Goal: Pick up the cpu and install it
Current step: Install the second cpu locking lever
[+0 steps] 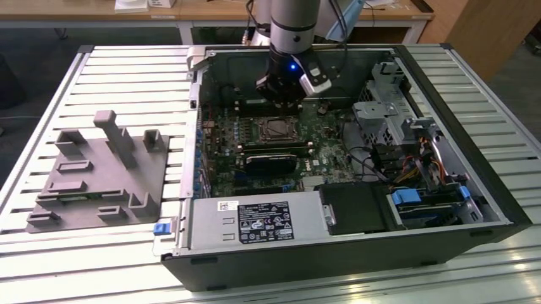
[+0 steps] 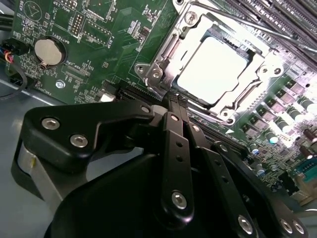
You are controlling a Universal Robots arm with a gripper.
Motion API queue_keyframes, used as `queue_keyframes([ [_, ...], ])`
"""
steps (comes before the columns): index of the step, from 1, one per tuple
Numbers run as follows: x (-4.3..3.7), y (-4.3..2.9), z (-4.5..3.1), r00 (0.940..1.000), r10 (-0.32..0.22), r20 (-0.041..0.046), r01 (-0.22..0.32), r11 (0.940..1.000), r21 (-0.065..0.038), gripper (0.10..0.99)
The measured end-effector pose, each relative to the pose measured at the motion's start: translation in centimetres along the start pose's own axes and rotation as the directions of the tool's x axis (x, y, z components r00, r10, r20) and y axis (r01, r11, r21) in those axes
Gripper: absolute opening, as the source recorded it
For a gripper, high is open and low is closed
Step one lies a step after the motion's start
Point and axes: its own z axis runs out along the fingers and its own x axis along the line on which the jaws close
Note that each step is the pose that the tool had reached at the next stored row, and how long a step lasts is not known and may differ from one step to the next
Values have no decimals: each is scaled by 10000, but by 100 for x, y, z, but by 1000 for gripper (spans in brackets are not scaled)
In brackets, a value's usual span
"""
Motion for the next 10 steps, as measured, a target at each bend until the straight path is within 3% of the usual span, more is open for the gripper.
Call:
queue_keyframes([
  [10, 0, -62, -3, 10000, 0, 1, 0, 10000, -1, 106],
])
